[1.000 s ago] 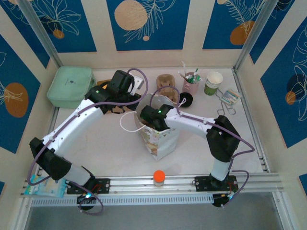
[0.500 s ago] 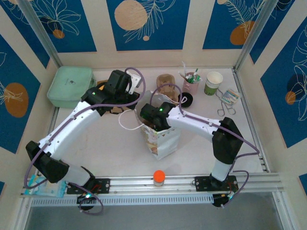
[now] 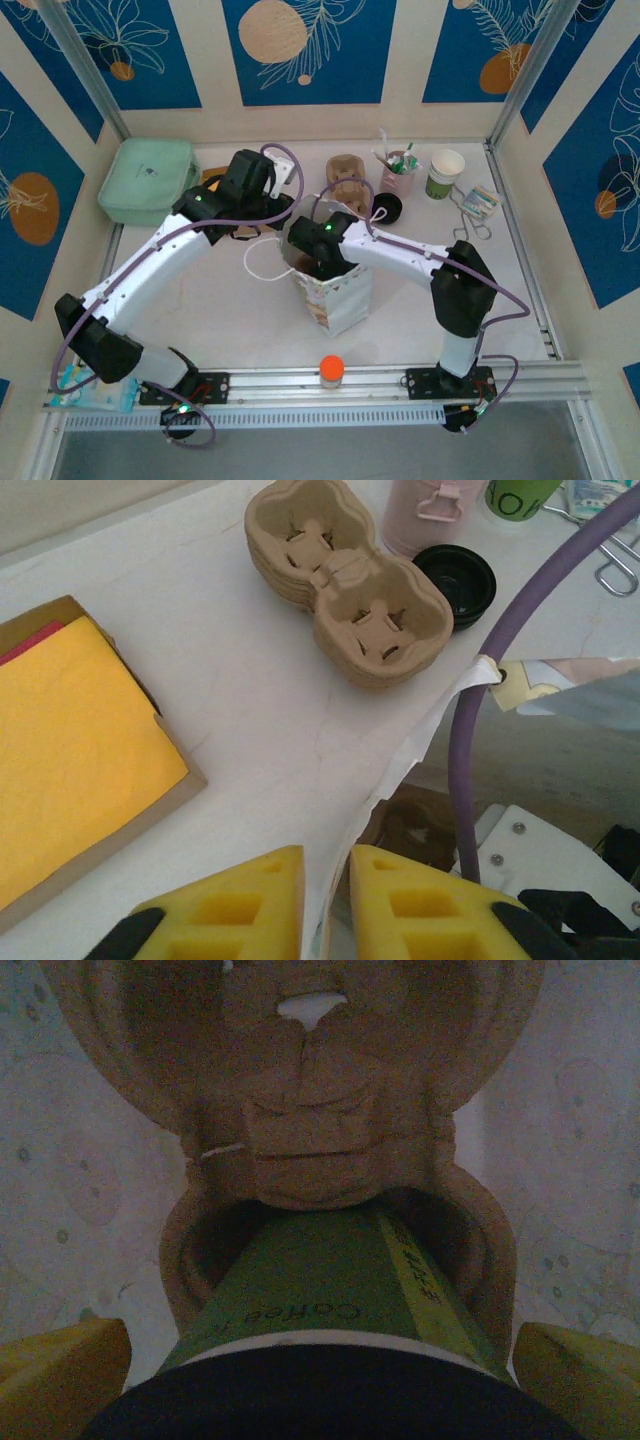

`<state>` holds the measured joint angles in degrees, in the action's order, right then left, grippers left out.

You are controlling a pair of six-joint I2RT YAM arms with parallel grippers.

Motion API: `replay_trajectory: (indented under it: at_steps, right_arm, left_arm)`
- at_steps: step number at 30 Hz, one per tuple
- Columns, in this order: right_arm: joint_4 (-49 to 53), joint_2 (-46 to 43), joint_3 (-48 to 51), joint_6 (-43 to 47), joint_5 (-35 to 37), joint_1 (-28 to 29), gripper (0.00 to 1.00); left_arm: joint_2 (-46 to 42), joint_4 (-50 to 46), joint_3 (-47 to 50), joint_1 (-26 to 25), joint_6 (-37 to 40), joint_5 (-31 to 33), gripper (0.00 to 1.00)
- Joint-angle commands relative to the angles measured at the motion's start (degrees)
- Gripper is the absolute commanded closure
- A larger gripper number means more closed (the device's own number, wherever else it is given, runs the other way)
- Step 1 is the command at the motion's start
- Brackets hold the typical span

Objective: Pack the takeout coffee

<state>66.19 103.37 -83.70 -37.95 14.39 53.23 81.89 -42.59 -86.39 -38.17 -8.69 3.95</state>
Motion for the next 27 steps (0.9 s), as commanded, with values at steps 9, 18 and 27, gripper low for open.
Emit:
replay_trajectory:
  at_steps: [9, 18, 27]
  right_arm:
    - [2.27, -0.98, -3.01, -0.81, -1.5, -0.89, 0.01]
    - [3.52, -1.53, -4.9, -0.33, -0.99, -2.13, 0.01]
    - [9.22, -4.62, -9.9, -0.11, 1.27, -1.04, 0.01]
  left_arm:
    - [-2.33, 1.22, -0.62, -0.37, -0.8, -0.69, 0.51]
    - [-3.73, 0.91, -1.85, -0.33, -0.63, 0.08, 0.21]
    - [-5.77, 1.27, -1.77, -0.35, -1.07, -0.17, 0.15]
